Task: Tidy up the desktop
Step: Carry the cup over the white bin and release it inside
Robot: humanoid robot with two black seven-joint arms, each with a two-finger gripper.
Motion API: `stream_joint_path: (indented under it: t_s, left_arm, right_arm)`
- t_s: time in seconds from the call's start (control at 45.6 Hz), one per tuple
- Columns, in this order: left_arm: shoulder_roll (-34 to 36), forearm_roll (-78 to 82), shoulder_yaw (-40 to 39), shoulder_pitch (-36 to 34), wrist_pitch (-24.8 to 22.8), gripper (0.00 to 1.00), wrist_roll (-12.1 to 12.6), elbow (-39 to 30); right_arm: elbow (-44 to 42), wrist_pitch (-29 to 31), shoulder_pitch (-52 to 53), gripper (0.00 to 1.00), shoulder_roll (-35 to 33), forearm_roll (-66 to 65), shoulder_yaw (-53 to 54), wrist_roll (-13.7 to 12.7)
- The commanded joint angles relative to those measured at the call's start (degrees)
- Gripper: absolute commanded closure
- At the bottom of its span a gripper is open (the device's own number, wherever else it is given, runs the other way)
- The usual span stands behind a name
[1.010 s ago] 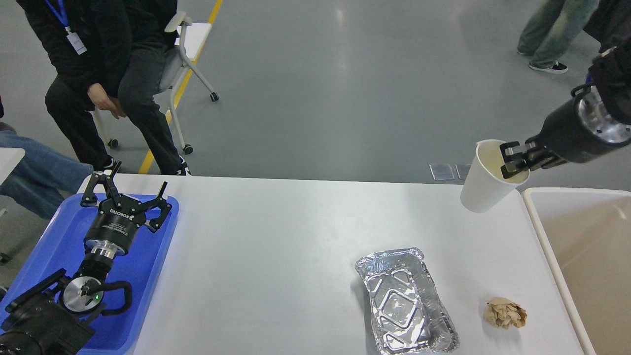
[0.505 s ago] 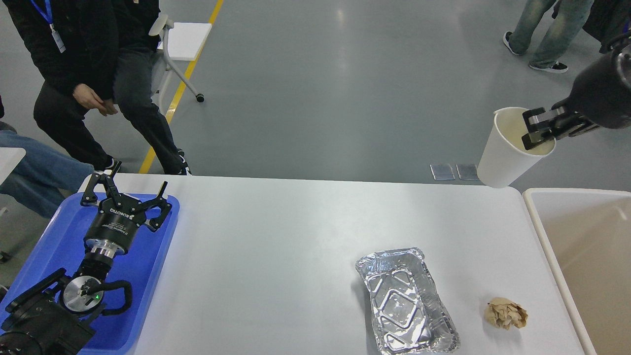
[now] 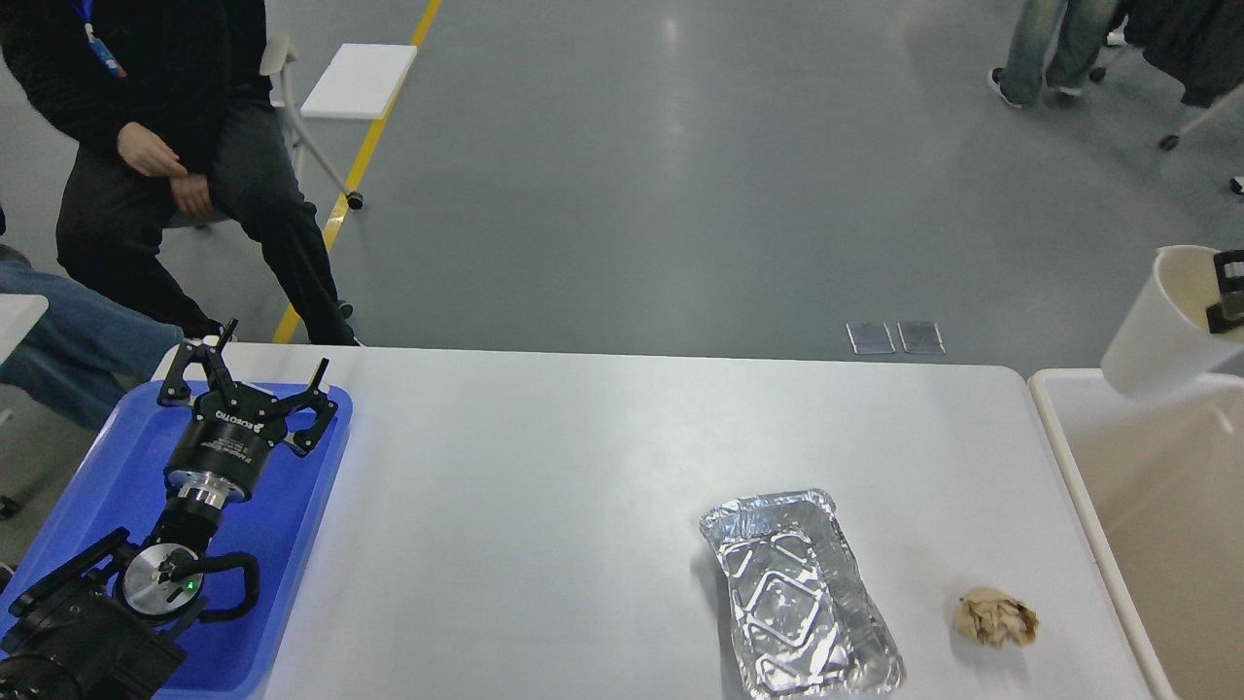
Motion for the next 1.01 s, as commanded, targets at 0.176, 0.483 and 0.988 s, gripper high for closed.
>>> stream_joint_path:
  t_s: [0.176, 0.483, 0.988]
  left_arm:
    - [0.09, 0.01, 0.00, -0.02, 0.00, 0.01, 0.00, -0.01]
    - [0.00, 0.01, 0.00, -0.02, 0.00, 0.01, 0.00, -0.01]
    - [0.09, 0.01, 0.00, 0.07, 0.00, 0.01, 0.00, -0.01]
  right_arm:
    - [-13.52, -0.61, -12.99, 1.00, -12.51, -4.03, 1.50, -0.08]
    - [-18.01, -5.87, -30.48, 1.00, -16.73, -3.77, 12.49, -0.08]
    - [-29.25, -11.33, -59.48, 1.00, -12.60, -1.04, 34.37, -0.08]
